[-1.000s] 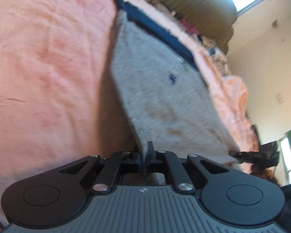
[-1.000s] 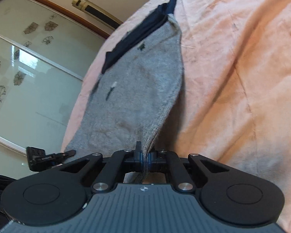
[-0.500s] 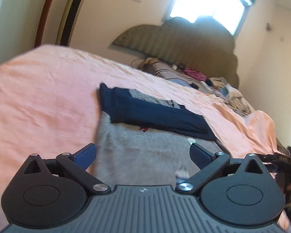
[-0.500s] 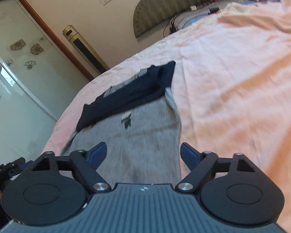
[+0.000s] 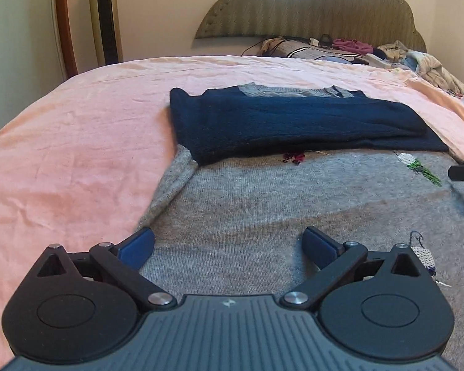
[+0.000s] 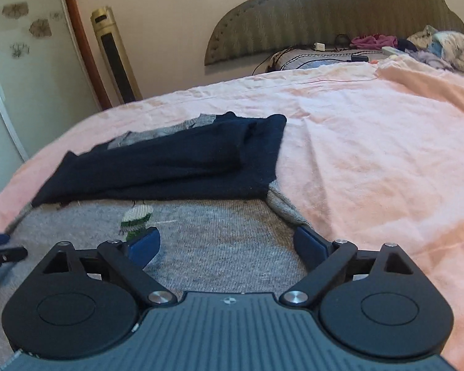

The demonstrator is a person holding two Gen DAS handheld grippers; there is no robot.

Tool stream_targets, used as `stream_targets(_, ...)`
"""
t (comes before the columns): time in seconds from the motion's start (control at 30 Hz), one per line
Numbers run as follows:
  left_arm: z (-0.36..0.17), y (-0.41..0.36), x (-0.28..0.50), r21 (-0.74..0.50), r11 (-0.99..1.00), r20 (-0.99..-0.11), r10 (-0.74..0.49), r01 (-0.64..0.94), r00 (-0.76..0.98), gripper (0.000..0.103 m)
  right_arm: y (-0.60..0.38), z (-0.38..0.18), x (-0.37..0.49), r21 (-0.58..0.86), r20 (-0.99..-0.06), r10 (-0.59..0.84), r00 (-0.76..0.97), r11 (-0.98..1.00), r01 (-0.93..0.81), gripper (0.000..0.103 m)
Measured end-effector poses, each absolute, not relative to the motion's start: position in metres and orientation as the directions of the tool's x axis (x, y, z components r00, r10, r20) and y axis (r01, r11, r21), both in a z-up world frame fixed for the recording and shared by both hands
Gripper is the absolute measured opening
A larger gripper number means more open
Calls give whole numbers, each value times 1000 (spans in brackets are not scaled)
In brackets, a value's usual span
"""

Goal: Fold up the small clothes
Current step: 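Lift both tools away from the folded side of the sweater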

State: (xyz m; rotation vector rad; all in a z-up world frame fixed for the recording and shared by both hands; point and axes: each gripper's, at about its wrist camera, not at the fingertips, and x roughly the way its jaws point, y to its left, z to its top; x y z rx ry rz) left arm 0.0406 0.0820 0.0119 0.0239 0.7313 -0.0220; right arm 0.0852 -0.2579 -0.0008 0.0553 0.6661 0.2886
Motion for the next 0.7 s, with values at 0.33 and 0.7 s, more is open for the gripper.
stream_targets(0.33, 12, 36, -3, 0, 993, -676, -88, 120, 732, 103, -193, 2, 23, 9, -679, 264, 685, 936, -352, 103)
stream_targets(0.7, 27, 73, -46, -20, 999, -704, -39, 35, 709, 103, -254, 13, -14, 52, -670, 177, 720, 980, -192, 103)
